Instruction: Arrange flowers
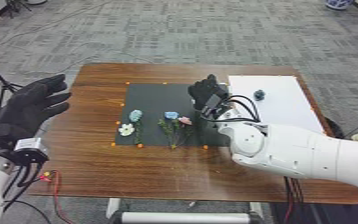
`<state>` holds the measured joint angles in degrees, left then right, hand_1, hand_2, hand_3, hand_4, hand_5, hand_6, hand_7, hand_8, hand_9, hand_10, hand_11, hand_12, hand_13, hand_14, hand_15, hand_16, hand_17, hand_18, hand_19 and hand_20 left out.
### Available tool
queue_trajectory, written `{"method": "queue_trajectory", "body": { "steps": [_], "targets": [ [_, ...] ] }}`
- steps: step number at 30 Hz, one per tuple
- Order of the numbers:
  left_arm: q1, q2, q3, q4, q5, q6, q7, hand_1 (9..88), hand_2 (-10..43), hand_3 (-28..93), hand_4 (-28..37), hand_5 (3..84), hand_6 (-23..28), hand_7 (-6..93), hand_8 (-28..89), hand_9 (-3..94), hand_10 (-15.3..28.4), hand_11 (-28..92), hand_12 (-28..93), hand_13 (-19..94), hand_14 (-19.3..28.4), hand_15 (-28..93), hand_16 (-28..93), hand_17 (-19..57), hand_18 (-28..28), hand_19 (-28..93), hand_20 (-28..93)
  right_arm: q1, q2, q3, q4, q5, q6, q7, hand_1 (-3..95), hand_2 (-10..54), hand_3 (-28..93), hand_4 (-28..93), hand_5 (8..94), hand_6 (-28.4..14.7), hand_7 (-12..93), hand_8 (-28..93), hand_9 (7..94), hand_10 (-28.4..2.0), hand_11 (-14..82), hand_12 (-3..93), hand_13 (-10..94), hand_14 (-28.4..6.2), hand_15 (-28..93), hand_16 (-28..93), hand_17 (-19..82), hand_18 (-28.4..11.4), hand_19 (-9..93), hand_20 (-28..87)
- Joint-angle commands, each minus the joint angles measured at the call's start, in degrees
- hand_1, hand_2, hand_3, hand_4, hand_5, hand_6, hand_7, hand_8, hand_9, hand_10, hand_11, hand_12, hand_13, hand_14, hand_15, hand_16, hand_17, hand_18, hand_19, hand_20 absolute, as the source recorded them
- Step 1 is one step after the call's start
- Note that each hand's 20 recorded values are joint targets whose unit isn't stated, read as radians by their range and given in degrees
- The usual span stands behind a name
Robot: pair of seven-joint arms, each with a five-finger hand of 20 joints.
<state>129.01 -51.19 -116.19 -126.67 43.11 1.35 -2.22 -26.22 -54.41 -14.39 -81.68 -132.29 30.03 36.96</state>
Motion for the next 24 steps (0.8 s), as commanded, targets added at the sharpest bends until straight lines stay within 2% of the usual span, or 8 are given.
{"method": "queue_trajectory", "body": {
  "steps": [1,5,13,15,17,20,21,24],
  "targets": [
    [0.12,-0.05,-0.13,0.09,-0.1,-0.5,-0.49,25.3,-1.4,70,-26.3,28.2,3.0,21.5,-10,20.2,10.6,27,20,11,13.8,49,-5,-9.9,19.6,41,12,-0.46,0.33,2.13,-0.73,-0.82,-1.03,1.4,45.5,-9.5,77,-28,66.4,4.1,40,-6,76.9,-4.4,18.3,50.4,66,-5.6,80,38,36,-19.4,91,58],
    [0.12,-0.05,-0.13,0.1,-0.11,-0.48,-0.48,25.4,-1.4,70,-26.4,28.2,2.9,21.6,-10,20.2,10.7,27,20,11,13.8,49,-5,-9.9,19.7,41,12,0.05,0.72,1.24,-1.68,-0.75,-1.22,3.04,43.6,-9.5,77,-28,64.5,3.7,40,-6,74.3,-4.9,19.1,50.2,64,-5.9,80,38,35,-19.4,91,59],
    [0.34,-0.3,-0.21,-0.02,-0.08,-0.3,-0.4,25.3,-1.3,70,-26.5,28.2,2.9,21.7,-10,20.2,10.5,27,20,11,13.8,49,-5,-9.8,19.6,41,12,-1.83,1.93,5.24,-2.6,-1.58,-2.95,4.72,38.8,-9.5,80,-28,62.9,3.4,36,-4,69.0,-6.1,28.6,42.1,63,-6.5,81,37,34,-19.6,90,59],
    [0.48,-0.5,-0.25,-0.13,-0.14,-0.25,-0.28,25.3,-1.3,70,-26.4,28.2,2.9,21.7,-10,20.2,10.5,27,20,11,13.8,49,-5,-9.9,19.6,41,12,-3.4,2.8,8.63,-2.98,-1.26,-6.24,5.13,37.2,-9.5,82,-28,61.8,3.4,35,-6,66.6,-6.9,31.9,38.0,62,-6.9,81,37,34,-19.8,90,60],
    [0.62,-0.61,-0.3,-0.22,-0.04,-0.18,-0.07,25.3,-1.3,70,-26.4,28.2,2.9,21.7,-10,20.1,10.6,27,20,11,13.8,49,-5,-9.8,19.6,41,12,-5.28,3.95,12.73,-3.33,-0.66,-10.63,5.92,34.1,-9.5,86,-28,57.4,1.7,32,-15,58.9,-9.9,36.5,29.4,59,-8.5,82,37,33,-20.3,90,60],
    [1.04,-0.65,-0.63,-0.37,-0.07,-0.07,-0.01,25.3,-1.3,70,-26.5,28.2,2.9,21.7,-10,20.2,10.6,27,20,11,13.8,49,-5,-9.9,19.6,41,12,-8.6,5.27,20.19,-3.09,3.26,-19.05,6.31,31.3,-9.5,89,-28,46.5,-3.6,27,-14,47.2,-13.5,31.5,25.3,53,-10.9,82,34,30,-21.1,88,59],
    [1.16,-0.73,-0.68,-0.47,-0.08,0.19,0.12,25.3,-1.3,70,-26.4,28.2,2.9,21.8,-10,20.2,10.6,27,20,11,13.7,49,-5,-9.9,19.6,41,12,-8.62,5.55,21.07,-2.38,5.71,-19.8,6.33,30.9,-9.5,89,-28,44.2,-4.8,25,-12,44.6,-14.4,29.8,24.9,52,-11.1,82,32,29,-21.3,88,59],
    [1.33,-0.93,-0.74,-0.55,0.0,0.03,0.19,25.2,-1.4,70,-26.3,28.2,2.9,21.8,-10,20.1,10.6,27,20,11,13.8,49,-5,-9.9,19.6,41,12,-11.47,6.45,28.01,-2.03,12.15,-28.85,8.03,30.7,-9.5,88,-28,40.5,-6.3,22,-11,42.2,-15.8,24.6,22.9,51,-12.1,83,30,29,-21.6,88,58]
  ]
}}
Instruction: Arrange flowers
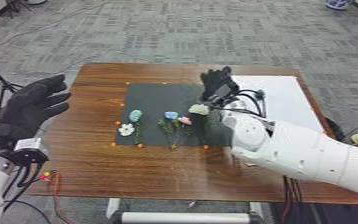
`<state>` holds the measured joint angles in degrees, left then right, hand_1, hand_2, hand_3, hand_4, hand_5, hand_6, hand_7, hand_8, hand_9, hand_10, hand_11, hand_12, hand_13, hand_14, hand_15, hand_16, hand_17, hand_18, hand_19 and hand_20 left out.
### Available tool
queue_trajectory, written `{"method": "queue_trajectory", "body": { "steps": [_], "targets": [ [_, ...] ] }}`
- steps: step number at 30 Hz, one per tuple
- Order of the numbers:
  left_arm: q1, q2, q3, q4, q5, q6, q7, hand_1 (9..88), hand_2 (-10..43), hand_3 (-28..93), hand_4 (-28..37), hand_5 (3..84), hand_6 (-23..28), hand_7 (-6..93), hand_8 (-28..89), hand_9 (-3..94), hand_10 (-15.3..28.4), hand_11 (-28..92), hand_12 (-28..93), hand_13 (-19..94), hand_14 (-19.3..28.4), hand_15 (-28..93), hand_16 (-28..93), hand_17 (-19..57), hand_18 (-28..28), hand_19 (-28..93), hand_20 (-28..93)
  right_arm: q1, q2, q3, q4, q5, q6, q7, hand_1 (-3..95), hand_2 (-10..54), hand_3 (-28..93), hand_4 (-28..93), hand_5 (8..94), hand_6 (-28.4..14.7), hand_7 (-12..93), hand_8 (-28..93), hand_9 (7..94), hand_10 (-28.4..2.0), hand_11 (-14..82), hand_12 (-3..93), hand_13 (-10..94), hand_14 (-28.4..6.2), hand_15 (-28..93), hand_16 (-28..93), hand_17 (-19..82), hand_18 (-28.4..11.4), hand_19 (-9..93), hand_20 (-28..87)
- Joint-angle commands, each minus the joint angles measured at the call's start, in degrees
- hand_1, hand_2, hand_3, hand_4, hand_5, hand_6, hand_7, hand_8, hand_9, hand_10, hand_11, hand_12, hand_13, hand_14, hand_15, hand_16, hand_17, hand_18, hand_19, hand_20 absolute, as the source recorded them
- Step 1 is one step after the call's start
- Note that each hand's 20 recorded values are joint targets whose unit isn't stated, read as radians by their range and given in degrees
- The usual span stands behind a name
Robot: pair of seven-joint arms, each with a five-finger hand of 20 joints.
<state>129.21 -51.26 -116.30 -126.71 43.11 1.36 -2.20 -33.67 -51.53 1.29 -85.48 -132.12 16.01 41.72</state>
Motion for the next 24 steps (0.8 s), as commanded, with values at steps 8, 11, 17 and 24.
{"method": "queue_trajectory", "body": {
  "steps": [8,11,17,24],
  "targets": [
    [1.23,-1.07,-0.61,-0.62,-0.03,0.26,0.29,25.2,-1.3,70,-26.4,28.2,2.9,21.7,-10,20.2,10.6,27,20,11,13.9,49,-5,-9.9,19.7,41,12,-5.6,5.73,13.34,3.76,15.19,-16.21,4.46,31.1,-9.5,88,-28,36.3,-9.1,16,-8,40.6,-18.7,16.5,18.9,50,-12.8,83,26,29,-22.3,88,57],
    [1.11,-1.17,-0.67,-0.62,0.03,0.03,0.17,25.2,-1.4,70,-26.4,28.2,2.9,21.7,-10,20.2,10.6,27,20,12,13.9,49,-5,-9.9,19.7,41,12,-5.79,5.55,13.2,5.34,14.82,-15.42,4.54,31.1,-9.5,88,-28,36.8,-9.0,16,-8,40.9,-18.7,16.2,18.7,51,-12.5,83,26,29,-22.4,89,56],
    [0.87,-1.08,-0.49,-0.5,0.01,-0.32,-0.02,25.3,-1.3,70,-26.3,28.2,2.9,21.7,-10,20.3,10.6,27,20,11,13.9,49,-5,-9.9,19.7,41,12,-7.65,6.83,14.91,7.07,17.19,-12.77,4.76,31.5,-9.5,88,-28,38.2,-8.0,18,-8,42.1,-17.8,17.4,19.3,51,-12.4,83,26,30,-22.2,89,56],
    [1.14,-0.86,-0.73,-0.53,-0.1,-0.24,-0.09,25.4,-1.3,70,-26.2,28.2,3.0,21.7,-10,20.3,10.6,27,20,12,13.9,49,-5,-9.9,19.7,41,12,-7.94,9.41,11.46,6.77,16.87,0.29,-1.09,46.0,-9.5,81,-28,59.9,0.7,39,-4,69.9,-6.7,22.7,38.2,66,-4.9,77,35,37,-20.4,91,55]
  ]
}}
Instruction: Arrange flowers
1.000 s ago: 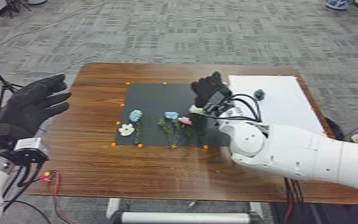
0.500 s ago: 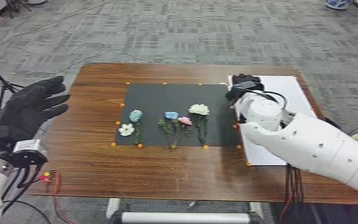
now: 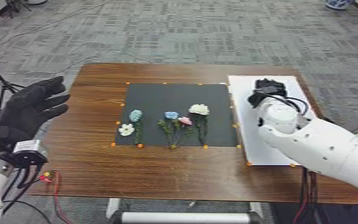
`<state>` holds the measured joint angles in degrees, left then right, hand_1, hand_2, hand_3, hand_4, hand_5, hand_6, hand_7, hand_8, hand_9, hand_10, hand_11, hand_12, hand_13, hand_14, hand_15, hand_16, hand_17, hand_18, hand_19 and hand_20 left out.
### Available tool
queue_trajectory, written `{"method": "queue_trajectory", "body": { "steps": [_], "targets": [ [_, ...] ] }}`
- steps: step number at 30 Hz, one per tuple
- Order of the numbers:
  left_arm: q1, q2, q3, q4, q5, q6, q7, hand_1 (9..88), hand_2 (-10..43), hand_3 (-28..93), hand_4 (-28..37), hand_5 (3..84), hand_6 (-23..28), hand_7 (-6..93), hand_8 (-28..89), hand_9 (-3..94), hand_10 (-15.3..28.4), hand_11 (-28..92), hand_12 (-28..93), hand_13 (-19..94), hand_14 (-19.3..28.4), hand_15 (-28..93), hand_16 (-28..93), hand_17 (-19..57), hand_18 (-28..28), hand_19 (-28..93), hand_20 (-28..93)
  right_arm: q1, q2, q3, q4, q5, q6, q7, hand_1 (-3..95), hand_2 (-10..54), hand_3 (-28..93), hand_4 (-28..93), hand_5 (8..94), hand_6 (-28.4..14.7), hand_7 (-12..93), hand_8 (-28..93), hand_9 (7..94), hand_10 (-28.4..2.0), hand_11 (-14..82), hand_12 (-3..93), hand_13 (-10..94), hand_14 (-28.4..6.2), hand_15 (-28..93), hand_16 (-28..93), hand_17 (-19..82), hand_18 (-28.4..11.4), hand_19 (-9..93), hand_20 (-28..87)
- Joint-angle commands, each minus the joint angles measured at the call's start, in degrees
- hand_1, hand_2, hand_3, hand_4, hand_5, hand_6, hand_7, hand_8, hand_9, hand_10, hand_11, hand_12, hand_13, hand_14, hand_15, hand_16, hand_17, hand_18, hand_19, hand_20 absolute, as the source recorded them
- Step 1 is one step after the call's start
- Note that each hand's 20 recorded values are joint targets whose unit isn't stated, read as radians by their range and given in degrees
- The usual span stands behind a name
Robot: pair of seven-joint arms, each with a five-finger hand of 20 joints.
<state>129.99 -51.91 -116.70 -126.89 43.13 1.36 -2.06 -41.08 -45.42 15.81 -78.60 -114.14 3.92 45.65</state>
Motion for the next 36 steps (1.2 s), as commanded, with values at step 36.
{"method": "queue_trajectory", "body": {
  "steps": [36],
  "targets": [
    [-0.64,-0.5,0.13,0.06,0.16,-1.12,-1.07,25.3,-1.3,70,-26.3,28.2,2.7,21.9,-10,20.3,10.7,27,20,11,13.9,49,-5,-9.9,19.7,41,12,-11.3,1.35,-0.85,-16.17,-15.66,18.25,-12.57,49.9,-9.5,80,-28,71.0,3.2,43,0,83.2,-3.1,18.7,50.7,73,-3.9,78,37,41,-19.9,93,58]
  ]
}}
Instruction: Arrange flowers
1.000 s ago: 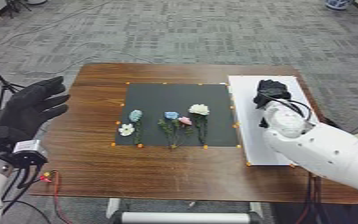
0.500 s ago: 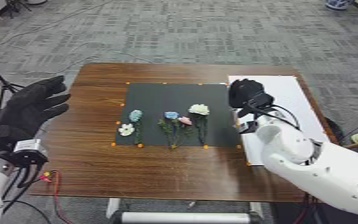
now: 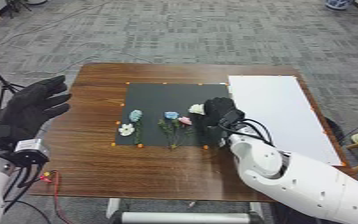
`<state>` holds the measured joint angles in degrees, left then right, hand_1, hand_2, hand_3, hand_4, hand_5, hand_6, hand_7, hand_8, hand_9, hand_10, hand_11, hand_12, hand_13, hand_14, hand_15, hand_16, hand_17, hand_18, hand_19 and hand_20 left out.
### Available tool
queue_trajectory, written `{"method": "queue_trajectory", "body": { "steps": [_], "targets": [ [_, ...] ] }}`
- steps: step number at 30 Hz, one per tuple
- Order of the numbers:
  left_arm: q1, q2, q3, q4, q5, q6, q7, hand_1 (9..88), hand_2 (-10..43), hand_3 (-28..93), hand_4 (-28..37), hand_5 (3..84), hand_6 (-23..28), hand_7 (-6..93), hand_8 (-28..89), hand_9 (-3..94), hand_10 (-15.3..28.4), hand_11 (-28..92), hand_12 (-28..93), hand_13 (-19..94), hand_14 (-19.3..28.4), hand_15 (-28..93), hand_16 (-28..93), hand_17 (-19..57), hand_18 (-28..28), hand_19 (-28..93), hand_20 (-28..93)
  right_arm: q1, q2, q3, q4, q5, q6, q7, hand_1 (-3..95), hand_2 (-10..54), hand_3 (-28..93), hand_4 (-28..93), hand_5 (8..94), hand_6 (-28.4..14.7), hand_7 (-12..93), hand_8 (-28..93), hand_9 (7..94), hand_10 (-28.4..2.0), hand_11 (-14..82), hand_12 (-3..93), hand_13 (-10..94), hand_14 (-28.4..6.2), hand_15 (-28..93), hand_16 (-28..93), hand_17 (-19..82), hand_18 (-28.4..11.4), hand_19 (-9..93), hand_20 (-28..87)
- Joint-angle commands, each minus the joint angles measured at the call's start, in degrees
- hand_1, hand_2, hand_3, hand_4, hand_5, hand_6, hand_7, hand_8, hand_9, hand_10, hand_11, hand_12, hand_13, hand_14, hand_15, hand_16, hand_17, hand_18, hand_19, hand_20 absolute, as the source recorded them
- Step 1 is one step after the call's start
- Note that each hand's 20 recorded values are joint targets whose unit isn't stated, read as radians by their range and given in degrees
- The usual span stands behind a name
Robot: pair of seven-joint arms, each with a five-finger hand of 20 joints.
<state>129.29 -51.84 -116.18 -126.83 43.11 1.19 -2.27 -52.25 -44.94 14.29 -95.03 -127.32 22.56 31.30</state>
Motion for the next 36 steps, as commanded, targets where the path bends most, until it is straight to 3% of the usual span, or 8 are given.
{"method": "queue_trajectory", "body": {
  "steps": [1,7,10,21,24,28,33,36],
  "targets": [
    [0.07,-0.55,-0.38,0.05,0.03,-1.1,-0.81,25.3,-1.3,70,-26.3,28.3,2.6,21.9,-10,20.3,10.7,27,20,11,13.9,49,-5,-9.9,19.7,41,11,-0.82,1.01,1.71,-0.06,-2.05,-1.19,1.44,49.6,-9.5,80,-28,70.2,3.2,43,0,82.5,-3.1,18.5,50.7,72,-3.9,79,37,41,-19.8,93,58],
    [-0.05,-0.22,-0.2,0.18,-0.16,-0.23,-0.53,25.4,-1.3,70,-26.2,28.6,2.5,21.9,-10,20.6,10.5,27,20,11,14.0,49,-5,-9.9,19.6,41,11,-2.45,1.12,3.61,-0.88,-0.64,-1.39,0.58,45.2,-9.5,77,-28,66.4,2.4,43,1,79.3,-4.0,18.7,50.2,71,-4.4,80,37,40,-19.8,93,59],
    [-0.35,-0.12,-0.05,0.27,-0.14,-0.6,-0.61,25.4,-1.3,70,-26.2,28.6,2.7,21.8,-10,20.6,10.6,27,20,11,13.9,49,-5,-9.9,19.6,41,11,-3.03,1.06,4.34,-1.16,-0.42,-2.09,0.17,43.8,-9.5,76,-28,66.1,2.1,43,1,78.8,-4.3,19.0,50.3,71,-4.6,80,37,39,-19.8,93,59],
    [-0.04,-0.35,-0.41,0.13,-0.11,-0.51,-0.53,25.3,-1.3,70,-26.3,28.6,2.7,21.5,-10,20.5,10.6,27,20,11,13.9,49,-5,-9.9,19.6,41,12,-4.65,2.28,6.45,-2.67,1.36,-3.48,-2.0,36.1,-9.5,79,-28,66.0,2.1,38,1,73.0,-6.6,31.0,35.8,70,-5.5,81,37,38,-20.5,93,60],
    [-0.03,-0.21,-0.47,0.16,-0.16,-0.37,-0.52,25.4,-1.4,70,-26.4,28.6,2.8,21.5,-10,20.5,10.6,27,20,11,13.9,49,-5,-9.9,19.6,41,12,-4.6,2.87,6.44,-2.89,0.8,-2.16,-0.9,32.6,-9.5,81,-28,65.6,2.4,36,-2,71.3,-8.2,34.3,27.0,69,-5.6,81,37,38,-20.6,93,60],
    [0.06,-0.28,-0.6,0.11,-0.12,-0.29,-0.44,25.3,-1.4,70,-26.3,28.6,2.8,21.5,-10,20.6,10.7,27,20,11,13.9,49,-5,-9.9,19.6,41,12,-5.48,2.36,8.96,-3.18,0.66,-3.91,-0.88,28.8,-9.5,83,-28,65.1,2.4,33,-16,70.2,-8.8,32.5,25.9,69,-6.0,81,37,38,-20.8,93,60],
    [0.0,-0.4,-0.78,0.1,-0.16,-0.17,-0.27,25.3,-1.3,70,-26.3,28.6,2.8,21.5,-10,20.6,10.6,27,20,11,14.0,49,-5,-9.9,19.6,41,12,-7.54,3.56,12.33,-4.76,-0.03,-2.94,0.99,24.3,-9.5,82,-28,58.0,1.9,25,-15,64.9,-10.7,28.7,24.9,68,-7.3,80,37,37,-21.8,93,61],
    [-0.57,-0.43,-0.34,0.14,0.02,0.24,0.17,25.3,-1.3,70,-26.3,28.7,2.9,21.4,-10,20.6,10.6,27,20,11,14.0,49,-5,-9.9,19.6,41,12,-12.89,5.63,19.2,-7.47,2.43,2.62,1.11,20.2,-8.6,83,-28,46.7,-1.5,19,-12,51.6,-13.3,24.1,23.2,57,-10.5,78,33,32,-22.2,89,59]
  ]
}}
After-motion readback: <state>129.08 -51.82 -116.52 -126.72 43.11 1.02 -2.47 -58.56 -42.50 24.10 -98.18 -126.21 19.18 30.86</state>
